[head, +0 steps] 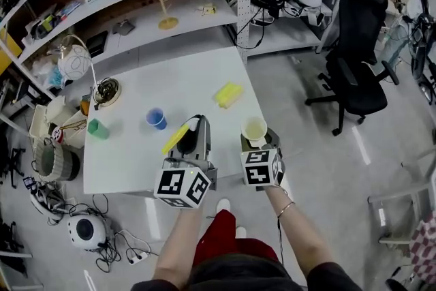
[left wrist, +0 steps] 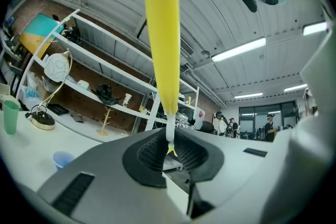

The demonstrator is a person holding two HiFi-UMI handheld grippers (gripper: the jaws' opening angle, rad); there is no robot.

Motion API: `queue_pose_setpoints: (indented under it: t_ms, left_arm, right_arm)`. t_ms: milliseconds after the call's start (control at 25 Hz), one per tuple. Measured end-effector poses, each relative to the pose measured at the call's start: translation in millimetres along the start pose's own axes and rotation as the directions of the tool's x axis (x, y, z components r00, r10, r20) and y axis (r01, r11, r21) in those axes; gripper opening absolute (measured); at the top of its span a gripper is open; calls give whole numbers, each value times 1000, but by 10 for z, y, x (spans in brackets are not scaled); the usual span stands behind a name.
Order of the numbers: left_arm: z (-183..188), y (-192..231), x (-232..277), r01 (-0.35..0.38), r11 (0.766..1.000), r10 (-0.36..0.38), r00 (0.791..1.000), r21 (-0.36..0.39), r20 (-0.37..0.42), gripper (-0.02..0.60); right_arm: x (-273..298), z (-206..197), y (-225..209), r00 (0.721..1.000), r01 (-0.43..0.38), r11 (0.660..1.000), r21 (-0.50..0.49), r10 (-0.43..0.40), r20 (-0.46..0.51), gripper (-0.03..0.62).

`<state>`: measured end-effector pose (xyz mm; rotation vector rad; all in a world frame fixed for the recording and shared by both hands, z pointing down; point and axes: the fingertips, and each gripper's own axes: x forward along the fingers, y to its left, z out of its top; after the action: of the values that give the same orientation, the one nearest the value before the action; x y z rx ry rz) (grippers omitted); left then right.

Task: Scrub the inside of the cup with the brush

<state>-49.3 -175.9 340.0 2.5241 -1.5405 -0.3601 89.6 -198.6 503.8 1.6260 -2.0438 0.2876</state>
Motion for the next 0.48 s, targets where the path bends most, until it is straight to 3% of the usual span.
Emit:
queue_pose_setpoints:
  t_ms: [480]
  left_arm:
    - [-311,370,530,-13,1000,13,999,-1,-49,43]
  right_arm:
    - [691,16,-21,999,-18,1000,25,19,-38,239]
